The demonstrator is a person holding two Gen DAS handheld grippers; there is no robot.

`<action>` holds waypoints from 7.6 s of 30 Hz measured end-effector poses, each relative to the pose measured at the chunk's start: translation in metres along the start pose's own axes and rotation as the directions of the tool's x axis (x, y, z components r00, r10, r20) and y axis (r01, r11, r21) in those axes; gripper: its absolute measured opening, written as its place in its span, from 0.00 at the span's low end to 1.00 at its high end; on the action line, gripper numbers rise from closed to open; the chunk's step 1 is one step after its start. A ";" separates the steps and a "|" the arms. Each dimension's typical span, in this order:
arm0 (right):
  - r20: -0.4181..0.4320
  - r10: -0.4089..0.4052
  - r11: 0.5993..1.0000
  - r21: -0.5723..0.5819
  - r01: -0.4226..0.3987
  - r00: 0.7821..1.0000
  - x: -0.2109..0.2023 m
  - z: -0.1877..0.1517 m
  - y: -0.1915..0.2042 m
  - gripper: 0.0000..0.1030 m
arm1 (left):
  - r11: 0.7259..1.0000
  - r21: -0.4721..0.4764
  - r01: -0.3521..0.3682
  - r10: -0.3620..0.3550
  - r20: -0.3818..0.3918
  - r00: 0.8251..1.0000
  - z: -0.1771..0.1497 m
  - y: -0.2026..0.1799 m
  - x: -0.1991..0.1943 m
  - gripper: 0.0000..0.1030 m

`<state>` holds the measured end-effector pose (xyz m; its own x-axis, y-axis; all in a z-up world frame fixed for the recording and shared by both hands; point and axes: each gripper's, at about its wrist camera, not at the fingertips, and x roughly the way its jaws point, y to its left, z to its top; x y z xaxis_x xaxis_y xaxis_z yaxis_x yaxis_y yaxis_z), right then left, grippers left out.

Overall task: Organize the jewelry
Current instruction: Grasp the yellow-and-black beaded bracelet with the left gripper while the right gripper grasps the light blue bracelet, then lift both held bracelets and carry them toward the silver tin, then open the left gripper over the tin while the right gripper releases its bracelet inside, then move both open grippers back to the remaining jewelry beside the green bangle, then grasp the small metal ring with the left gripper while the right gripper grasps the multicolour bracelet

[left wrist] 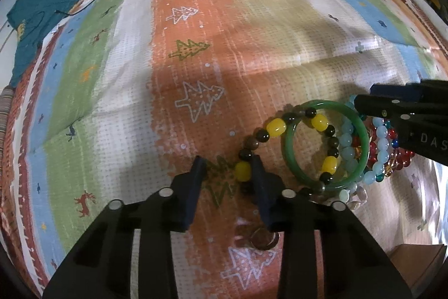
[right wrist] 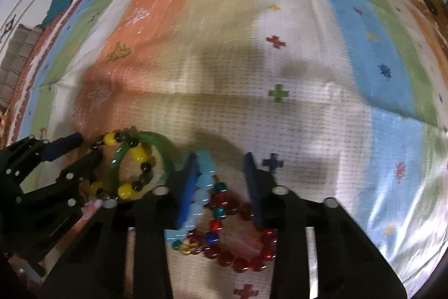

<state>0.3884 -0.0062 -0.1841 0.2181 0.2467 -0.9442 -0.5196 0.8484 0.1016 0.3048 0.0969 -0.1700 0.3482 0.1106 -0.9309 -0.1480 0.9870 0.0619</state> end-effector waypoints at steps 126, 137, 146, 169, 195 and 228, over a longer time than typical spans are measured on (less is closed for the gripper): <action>0.287 -0.022 1.000 -0.012 0.026 0.958 -0.186 -0.164 0.022 0.48 | 0.974 -0.152 0.167 -0.117 0.294 0.949 -0.125 -0.029 -0.213 0.51; 0.247 -0.070 0.997 0.028 0.065 0.967 -0.166 -0.139 0.007 0.61 | 0.987 -0.135 0.089 -0.057 0.220 0.974 -0.102 -0.025 -0.183 0.60; 0.219 -0.070 0.997 0.021 0.067 0.973 -0.153 -0.123 0.006 0.66 | 0.983 -0.160 0.089 -0.056 0.197 0.979 -0.084 -0.016 -0.167 0.62; 0.138 -0.054 0.999 0.012 0.052 0.989 -0.112 -0.085 0.006 0.67 | 0.989 -0.142 0.033 -0.016 0.123 0.992 -0.040 -0.008 -0.109 0.63; 0.028 -0.067 0.997 0.026 0.066 0.997 -0.057 -0.057 0.000 0.67 | 0.996 -0.077 0.036 -0.039 -0.038 0.999 -0.034 -0.006 -0.045 0.63; -0.042 -0.039 0.999 -0.001 0.039 0.998 -0.016 -0.036 0.006 0.18 | 0.997 -0.072 0.003 -0.011 -0.105 0.994 -0.028 -0.003 -0.017 0.45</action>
<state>0.3516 -0.0222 -0.1795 0.2033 0.1940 -0.9597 -0.5112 0.8570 0.0649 0.2732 0.0885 -0.1650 0.2508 0.0869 -0.9641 -0.2129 0.9765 0.0327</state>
